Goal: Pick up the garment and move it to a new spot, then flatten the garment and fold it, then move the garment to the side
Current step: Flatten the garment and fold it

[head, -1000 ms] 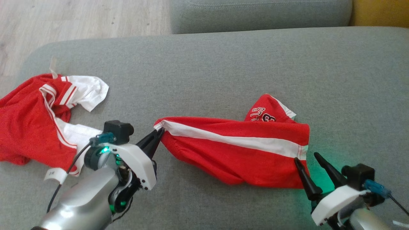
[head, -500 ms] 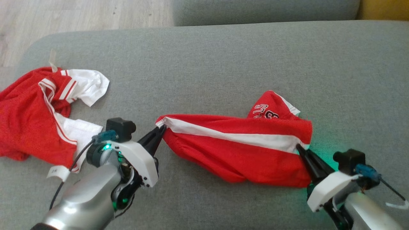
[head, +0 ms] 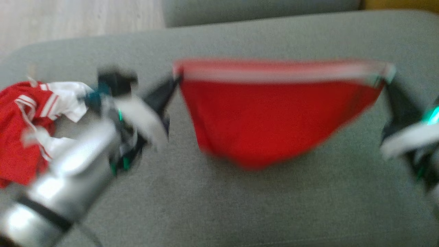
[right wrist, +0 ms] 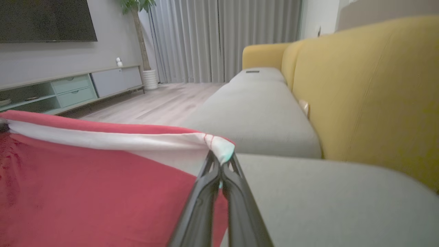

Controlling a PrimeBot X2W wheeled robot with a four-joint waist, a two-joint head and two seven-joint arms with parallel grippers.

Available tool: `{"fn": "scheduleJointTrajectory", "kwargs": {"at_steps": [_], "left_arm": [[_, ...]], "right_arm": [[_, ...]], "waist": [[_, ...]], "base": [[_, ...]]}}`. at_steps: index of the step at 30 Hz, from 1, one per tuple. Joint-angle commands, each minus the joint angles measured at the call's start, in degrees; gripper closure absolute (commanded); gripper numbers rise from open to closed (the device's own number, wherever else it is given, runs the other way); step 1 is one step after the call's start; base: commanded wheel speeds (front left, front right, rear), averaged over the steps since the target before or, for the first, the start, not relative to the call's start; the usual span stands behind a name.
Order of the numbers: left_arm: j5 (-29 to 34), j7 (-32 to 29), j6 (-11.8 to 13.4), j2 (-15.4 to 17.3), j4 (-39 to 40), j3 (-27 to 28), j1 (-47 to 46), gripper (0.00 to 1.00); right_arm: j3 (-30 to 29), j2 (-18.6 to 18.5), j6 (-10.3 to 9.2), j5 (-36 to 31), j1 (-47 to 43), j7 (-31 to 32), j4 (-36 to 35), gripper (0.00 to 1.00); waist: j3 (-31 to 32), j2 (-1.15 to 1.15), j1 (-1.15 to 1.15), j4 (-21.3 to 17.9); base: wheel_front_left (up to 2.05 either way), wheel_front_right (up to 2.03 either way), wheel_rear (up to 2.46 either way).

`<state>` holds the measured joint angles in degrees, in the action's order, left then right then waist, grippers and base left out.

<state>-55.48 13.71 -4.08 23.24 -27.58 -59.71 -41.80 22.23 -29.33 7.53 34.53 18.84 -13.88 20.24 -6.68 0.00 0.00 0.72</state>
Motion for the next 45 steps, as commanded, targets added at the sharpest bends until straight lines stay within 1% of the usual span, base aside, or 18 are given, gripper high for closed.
{"fn": "scheduleJointTrajectory", "kwargs": {"at_steps": [1, 3, 4, 9, 11, 13, 15, 18, 22, 25, 27, 31, 36, 40, 45], "left_arm": [[2.2, 0.59, -0.18, 1.73, 2.32, 4.77, -12.27, 1.0], [3.97, 0.68, -0.08, 0.56, 2.04, 6.12, -18.65, 1.0], [3.97, 0.68, -0.08, 0.56, 2.04, 6.12, -18.65, 1.0], [9.02, 1.19, 0.68, -4.81, -1.17, 10.66, -33.76, 1.0], [11.89, 1.25, 1.44, -7.11, -1.21, 14.16, -38.05, 1.0], [14.28, 1.26, 1.21, -9.26, -0.95, 17.9, -39.65, 1.0], [16.36, 1.27, 0.05, -10.96, -1.41, 19.95, -39.29, 1.0], [19.3, 1.28, -1.6, -12.4, -2.03, 21.66, -35.96, 1.0], [22.22, 1.28, -2.65, -12.81, -2.34, 23.85, -27.07, 1.0], [23.92, 1.28, -3.09, -13.05, -0.9, 25.72, -18.36, 1.0], [25.64, 1.29, -3.26, -13.27, 1.15, 26.05, -12.4, 1.0], [29.61, 1.29, -3.37, -13.38, 5.77, 25.21, -0.78, 1.0], [35.11, 1.29, -3.39, -12.27, 9.35, 24.99, 12.3, 1.0], [38.06, 1.29, -2.83, -11.95, 11.55, 26.07, 21.56, 1.0], [39.28, 1.29, -2.05, -11.7, 15.21, 27.82, 31.58, 1.0]], "right_arm": [[-1.32, -4.61, -0.04, 1.16, 11.83, 2.02, -3.87, 1.0], [-1.88, -5.87, -0.04, 1.61, 18.98, 3.28, -3.59, 1.0], [-1.88, -5.87, -0.04, 1.61, 18.98, 3.28, -3.59, 1.0], [-3.16, -7.31, -0.04, 1.09, 36.23, 3.49, -0.02, 1.0], [-3.43, -8.08, -0.04, 0.4, 41.59, 2.91, 0.55, 1.0], [-3.62, -8.75, -0.04, -0.11, 45.42, 2.18, 0.96, 1.0], [-3.14, -9.38, -0.04, -0.34, 47.48, 1.67, 1.23, 1.0], [-1.82, -9.5, -0.04, 0.31, 46.82, 0.97, 1.12, 1.0], [0.28, -8.78, -0.04, 1.84, 40.23, 0.21, -0.19, 1.0], [1.07, -8.64, -0.04, 2.92, 32.3, -0.19, -1.61, 1.0], [0.42, -8.97, -0.04, 3.93, 26.31, -0.39, -2.87, 1.0], [-3.49, -9.44, -0.04, 5.54, 13.03, -0.67, -6.65, 1.0], [-8.98, -7.91, -0.04, 6.13, -3.47, 0.02, -13.13, 1.0], [-13.24, -5.68, -0.04, 5.36, -15.15, 3.43, -19.78, 1.0], [-19.35, -2.79, -0.04, 4.39, -28.14, 9.57, -30.7, 1.0]], "waist": [[-4.6, 0.0, 0.0, -2.38], [-7.52, 0.0, 0.0, -3.36], [-7.52, 0.0, 0.0, -3.36], [-14.19, 0.0, 0.0, -5.26], [-16.39, 0.0, 0.0, -5.9], [-17.96, 0.0, 0.0, -6.46], [-19.18, 0.0, 0.0, -6.89], [-20.28, 0.0, 0.0, -7.38], [-20.62, 0.0, 0.0, -7.53], [-19.43, 0.0, 0.0, -6.94], [-18.12, 0.0, 0.0, -6.04], [-14.34, 0.0, 0.0, -4.14], [-8.46, 0.0, 0.0, -3.25], [-4.35, 0.0, 0.0, -3.2], [-1.15, 0.0, 0.0, -2.59]], "base": [[0.0, 0.0, 0.0], [0.0, 0.0, 0.0], [0.0, 0.0, 0.0], [0.0, 0.0, 0.0], [0.0, 0.0, 0.0], [0.0, 0.0, 0.0], [0.0, 0.0, 0.0], [0.0, 0.0, 0.0], [0.0, 0.0, 0.0], [0.0, 0.0, 0.0], [0.0, 0.0, 0.0], [0.0, 0.0, 0.0], [0.0, 0.0, 0.0], [0.0, 0.0, 0.0], [0.0, 0.0, 0.0]]}}
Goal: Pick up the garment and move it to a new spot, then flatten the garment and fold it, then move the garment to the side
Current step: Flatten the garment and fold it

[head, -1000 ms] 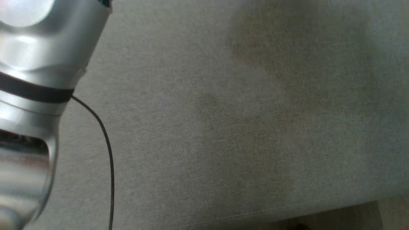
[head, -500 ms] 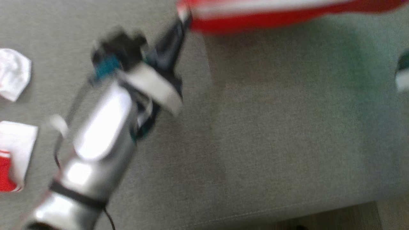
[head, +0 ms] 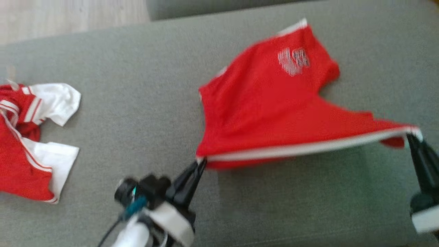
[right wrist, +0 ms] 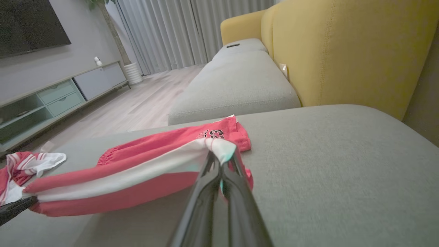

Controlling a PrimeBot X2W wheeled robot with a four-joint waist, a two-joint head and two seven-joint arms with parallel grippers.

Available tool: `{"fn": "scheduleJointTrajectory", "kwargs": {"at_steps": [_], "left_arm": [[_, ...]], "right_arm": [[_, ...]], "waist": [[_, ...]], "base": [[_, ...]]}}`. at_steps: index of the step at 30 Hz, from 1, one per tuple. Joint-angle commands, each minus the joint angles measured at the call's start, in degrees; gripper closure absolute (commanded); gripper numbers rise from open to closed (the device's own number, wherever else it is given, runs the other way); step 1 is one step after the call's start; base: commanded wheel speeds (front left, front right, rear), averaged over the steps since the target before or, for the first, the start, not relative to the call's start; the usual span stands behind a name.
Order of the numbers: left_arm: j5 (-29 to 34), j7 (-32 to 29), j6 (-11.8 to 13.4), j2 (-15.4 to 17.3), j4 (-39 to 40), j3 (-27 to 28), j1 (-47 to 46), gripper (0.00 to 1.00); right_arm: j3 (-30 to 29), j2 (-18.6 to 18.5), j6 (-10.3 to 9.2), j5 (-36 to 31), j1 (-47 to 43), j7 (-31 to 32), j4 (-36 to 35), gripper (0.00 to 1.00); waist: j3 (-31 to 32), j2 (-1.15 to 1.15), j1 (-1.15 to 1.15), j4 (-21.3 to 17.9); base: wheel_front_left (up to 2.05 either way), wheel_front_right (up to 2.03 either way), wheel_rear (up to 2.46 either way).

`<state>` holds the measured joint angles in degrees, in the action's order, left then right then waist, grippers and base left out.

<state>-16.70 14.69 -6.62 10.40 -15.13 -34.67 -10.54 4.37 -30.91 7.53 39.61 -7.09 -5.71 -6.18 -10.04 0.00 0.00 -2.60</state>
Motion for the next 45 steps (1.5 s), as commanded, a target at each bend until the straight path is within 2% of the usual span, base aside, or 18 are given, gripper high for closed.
{"fn": "scheduleJointTrajectory", "kwargs": {"at_steps": [1, 7, 10, 13, 17, 20, 24, 28, 35, 40, 43, 44, 45], "left_arm": [[0.7, 0.3, 0.56, 1.38, 3.65, 3.02, 1.92, 1.0], [0.66, 0.3, 0.53, 2.06, 6.54, 3.52, 5.79, 1.0], [-0.29, -0.07, 0.28, 1.44, 7.07, 3.46, 3.88, 1.0], [-1.15, -2.49, 0.12, -0.01, 6.5, 3.4, -0.58, 1.0], [-2.34, -5.97, -0.16, -2.68, 4.67, 2.86, -8.26, 1.0], [-4.68, -9.02, -0.39, -4.36, 2.62, 2.89, -14.12, 1.0], [-8.16, -13.07, -0.61, -5.67, -0.96, 2.78, -21.6, 1.0], [-9.1, -15.7, -0.67, -6.03, -4.89, 2.79, -27.54, 1.0], [-8.5, -16.23, 0.22, -6.46, -10.24, 2.6, -33.68, 1.0], [-7.4, -15.5, 1.71, -6.67, -12.77, 2.08, -35.73, 1.0], [-7.57, -14.79, 1.73, -6.77, -13.71, 1.83, -36.23, 1.0], [-7.78, -14.58, 1.7, -6.82, -13.94, 1.81, -36.32, 1.0], [-7.77, -14.49, 1.65, -6.84, -14.17, 1.61, -36.46, 0.98]], "right_arm": [[-2.72, -0.62, -0.04, -1.03, -4.57, 2.89, -6.72, 1.0], [-7.77, 0.99, -0.04, -1.95, -11.93, 10.02, -17.46, 1.0], [-10.35, 1.0, -0.04, -2.88, -11.35, 13.21, -20.11, 1.0], [-10.99, 0.66, -0.04, -1.94, -7.68, 16.36, -19.59, 1.0], [-10.27, -1.53, -0.04, -0.02, 0.73, 19.69, -14.47, 1.0], [-8.44, -4.5, -0.04, 1.45, 8.37, 21.66, -9.4, 1.0], [-3.85, -8.19, -0.04, 4.0, 18.96, 24.01, -2.79, 1.0], [1.93, -11.11, -0.04, 5.83, 29.1, 26.03, 3.48, 1.0], [12.28, -14.52, -0.04, 7.87, 42.3, 27.01, 13.13, 1.0], [17.32, -15.75, -0.04, 9.36, 47.76, 25.18, 18.9, 1.0], [19.87, -16.12, -0.04, 10.23, 49.99, 23.78, 21.72, 1.0], [20.66, -16.14, -0.04, 10.44, 50.64, 23.27, 22.56, 0.71], [21.45, -16.08, -0.04, 10.57, 51.25, 22.61, 23.25, 0.56]], "waist": [[2.43, 0.0, 0.0, 0.88], [2.09, 0.0, 0.0, 2.4], [0.92, 0.0, 0.0, 3.48], [-1.51, 0.0, 0.0, 4.61], [-4.71, 0.0, 0.0, 5.89], [-7.53, 0.0, 0.0, 6.4], [-10.97, 0.0, 0.0, 6.44], [-13.89, 0.0, 0.0, 6.34], [-16.95, 0.0, 0.0, 6.88], [-17.65, 0.0, 0.0, 7.72], [-17.74, 0.0, 0.0, 8.08], [-17.75, 0.0, 0.0, 8.15], [-17.74, 0.0, 0.0, 8.19]], "base": [[0.0, 0.0, 0.0], [0.0, 0.0, 0.0], [0.0, 0.0, 0.0], [0.0, 0.0, 0.0], [0.0, 0.0, 0.0], [0.0, 0.0, 0.0], [0.0, 0.0, 0.0], [0.0, 0.0, 0.0], [0.0, 0.0, 0.0], [0.0, 0.0, 0.0], [0.0, 0.0, 0.0], [0.0, 0.0, 0.0], [0.0, 0.0, 0.0]]}}
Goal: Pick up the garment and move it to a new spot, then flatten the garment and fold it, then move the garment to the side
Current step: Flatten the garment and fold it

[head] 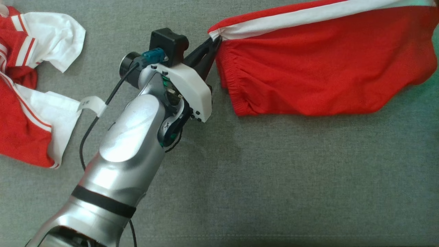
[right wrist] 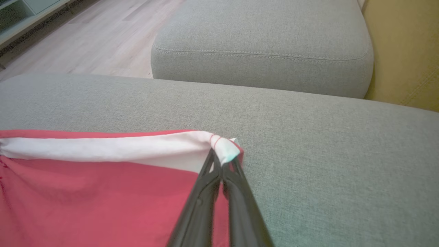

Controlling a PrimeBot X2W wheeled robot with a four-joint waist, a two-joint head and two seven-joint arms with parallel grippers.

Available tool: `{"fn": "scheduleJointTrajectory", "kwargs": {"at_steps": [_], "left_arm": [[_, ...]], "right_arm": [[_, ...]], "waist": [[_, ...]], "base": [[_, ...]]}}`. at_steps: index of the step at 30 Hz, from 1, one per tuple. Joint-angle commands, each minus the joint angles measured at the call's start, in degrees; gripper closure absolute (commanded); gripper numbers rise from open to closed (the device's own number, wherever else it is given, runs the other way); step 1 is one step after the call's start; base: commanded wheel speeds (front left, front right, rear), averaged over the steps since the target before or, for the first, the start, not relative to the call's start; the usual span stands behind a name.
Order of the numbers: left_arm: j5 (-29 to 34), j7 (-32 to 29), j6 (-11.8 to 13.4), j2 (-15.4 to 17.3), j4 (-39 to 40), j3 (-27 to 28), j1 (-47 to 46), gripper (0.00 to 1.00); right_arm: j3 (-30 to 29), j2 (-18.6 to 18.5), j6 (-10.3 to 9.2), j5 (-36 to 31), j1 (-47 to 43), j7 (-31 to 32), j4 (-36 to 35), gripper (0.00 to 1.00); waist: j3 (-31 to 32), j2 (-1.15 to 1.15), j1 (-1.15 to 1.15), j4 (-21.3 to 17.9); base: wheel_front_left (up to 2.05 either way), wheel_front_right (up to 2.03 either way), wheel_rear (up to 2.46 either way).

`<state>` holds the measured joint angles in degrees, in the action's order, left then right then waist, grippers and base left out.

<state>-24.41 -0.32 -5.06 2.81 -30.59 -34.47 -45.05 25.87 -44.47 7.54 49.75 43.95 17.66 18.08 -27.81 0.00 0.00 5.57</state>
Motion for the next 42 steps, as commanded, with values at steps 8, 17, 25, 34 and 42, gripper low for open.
{"fn": "scheduleJointTrajectory", "kwargs": {"at_steps": [8, 17, 25, 34, 42], "left_arm": [[0.06, 2.42, 1.7, 0.65, -0.77, 1.12, -1.41, 0.0], [4.18, 13.67, 11.38, 2.77, 2.24, 2.16, 9.65, 0.0], [7.7, 15.29, 19.07, 2.08, 15.05, 4.99, 24.73, 0.0], [11.32, 15.31, 19.98, 0.41, 22.91, 3.72, 33.76, 0.0], [11.89, 15.32, 19.9, 0.1, 23.69, 2.2, 33.43, 0.0]], "right_arm": [[3.67, -0.66, -0.05, 2.11, 1.83, -7.57, 3.55, 0.0], [2.57, 0.01, -0.05, 2.73, -8.5, -14.03, 6.13, 0.0], [-3.63, 5.05, -0.05, -0.88, -14.3, -15.29, 15.98, 0.0], [-8.78, 8.55, -0.05, -8.23, -10.83, -14.56, 30.33, 0.0], [-7.93, 11.73, -0.05, -10.37, -8.45, -12.63, 37.11, 0.0]], "waist": [[1.94, 0.0, 0.0, -0.22], [9.62, 0.0, 0.0, -1.51], [13.86, 0.0, 0.0, 2.28], [12.17, 0.0, 0.0, 10.61], [10.87, 0.0, 0.0, 13.05]], "base": [[0.0, 0.0, 0.0], [0.0, 0.0, 0.0], [0.0, 0.0, 0.0], [0.0, 0.0, 0.0], [0.0, 0.0, 0.0]]}}
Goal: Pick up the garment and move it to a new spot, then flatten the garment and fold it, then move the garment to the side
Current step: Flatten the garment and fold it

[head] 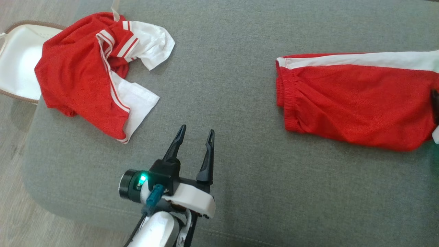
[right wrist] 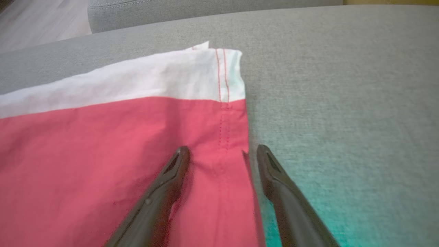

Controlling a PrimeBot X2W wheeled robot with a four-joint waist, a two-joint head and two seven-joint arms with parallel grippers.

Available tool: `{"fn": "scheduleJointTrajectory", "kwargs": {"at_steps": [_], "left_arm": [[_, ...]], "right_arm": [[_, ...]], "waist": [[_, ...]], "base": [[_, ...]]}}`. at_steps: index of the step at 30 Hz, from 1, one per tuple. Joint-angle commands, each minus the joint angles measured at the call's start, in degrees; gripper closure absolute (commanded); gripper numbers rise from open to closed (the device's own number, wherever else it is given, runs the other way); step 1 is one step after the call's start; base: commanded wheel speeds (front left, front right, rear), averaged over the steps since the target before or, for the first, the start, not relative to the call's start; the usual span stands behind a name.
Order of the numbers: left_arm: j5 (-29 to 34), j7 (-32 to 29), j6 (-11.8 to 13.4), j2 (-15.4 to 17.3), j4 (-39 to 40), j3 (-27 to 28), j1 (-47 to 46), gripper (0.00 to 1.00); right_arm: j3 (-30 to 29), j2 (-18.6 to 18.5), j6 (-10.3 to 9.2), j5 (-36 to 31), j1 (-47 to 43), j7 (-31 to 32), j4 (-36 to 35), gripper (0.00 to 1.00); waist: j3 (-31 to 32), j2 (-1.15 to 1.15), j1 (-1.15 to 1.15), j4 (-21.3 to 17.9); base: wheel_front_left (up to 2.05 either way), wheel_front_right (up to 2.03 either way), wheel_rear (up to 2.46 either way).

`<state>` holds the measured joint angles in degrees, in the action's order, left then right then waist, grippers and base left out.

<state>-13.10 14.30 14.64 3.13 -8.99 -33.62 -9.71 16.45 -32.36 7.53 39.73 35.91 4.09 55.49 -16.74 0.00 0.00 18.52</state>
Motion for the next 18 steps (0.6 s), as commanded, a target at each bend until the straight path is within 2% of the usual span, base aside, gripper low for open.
{"fn": "scheduleJointTrajectory", "kwargs": {"at_steps": [1, 3, 4, 5, 6, 7, 13, 18], "left_arm": [[0.56, 0.69, 0.34, -0.22, 2.14, 1.3, -2.02, 0.0], [0.87, 0.69, 0.57, -0.23, 1.98, 1.23, -2.17, 0.0], [0.95, 0.69, 0.62, -0.23, 1.94, 1.22, -2.24, 0.0], [1.07, 0.69, 0.63, -0.23, 1.87, 1.24, -2.34, 0.0], [1.07, 0.69, 0.63, -0.23, 1.87, 1.24, -2.34, 0.0], [1.19, 0.69, 0.63, -0.23, 1.79, 1.28, -2.46, 0.0], [1.57, 0.7, 0.83, -0.24, 1.49, 1.82, -2.57, 0.0], [1.31, 0.7, 0.71, -0.24, 1.11, 2.45, -1.85, 0.0]], "right_arm": [[2.0, 0.09, -0.04, -0.26, -0.43, 1.39, -0.09, 0.0], [2.71, 0.87, -0.04, -0.06, -0.47, 1.92, 0.32, 0.0], [3.06, 1.07, -0.04, -0.04, -0.48, 2.01, 0.5, 0.18], [3.41, 1.25, -0.04, 0.05, -0.48, 2.06, 0.62, 0.52], [3.41, 1.25, -0.04, 0.05, -0.48, 2.06, 0.62, 0.52], [3.73, 1.39, -0.04, 0.18, -0.47, 2.1, 0.68, 1.0], [4.09, 0.35, -0.04, 0.57, 0.45, -0.03, 1.84, 1.0], [3.6, -2.89, -0.04, -0.43, 1.3, -1.45, 4.99, 1.0]], "waist": [[-0.15, 0.0, 0.0, 0.01], [0.1, 0.0, 0.0, -0.39], [0.17, 0.0, 0.0, -0.58], [0.26, 0.0, 0.0, -0.81], [0.26, 0.0, 0.0, -0.81], [0.34, 0.0, 0.0, -1.04], [1.12, 0.0, 0.0, -3.15], [2.47, 0.0, 0.0, -5.56]], "base": [[0.0, 0.0, 0.0], [0.0, 0.0, 0.0], [0.0, 0.0, 0.0], [0.0, 0.0, 0.0], [0.0, 0.0, 0.0], [0.0, 0.0, 0.0], [0.0, 0.0, 0.0], [0.0, 0.0, 0.0]]}}
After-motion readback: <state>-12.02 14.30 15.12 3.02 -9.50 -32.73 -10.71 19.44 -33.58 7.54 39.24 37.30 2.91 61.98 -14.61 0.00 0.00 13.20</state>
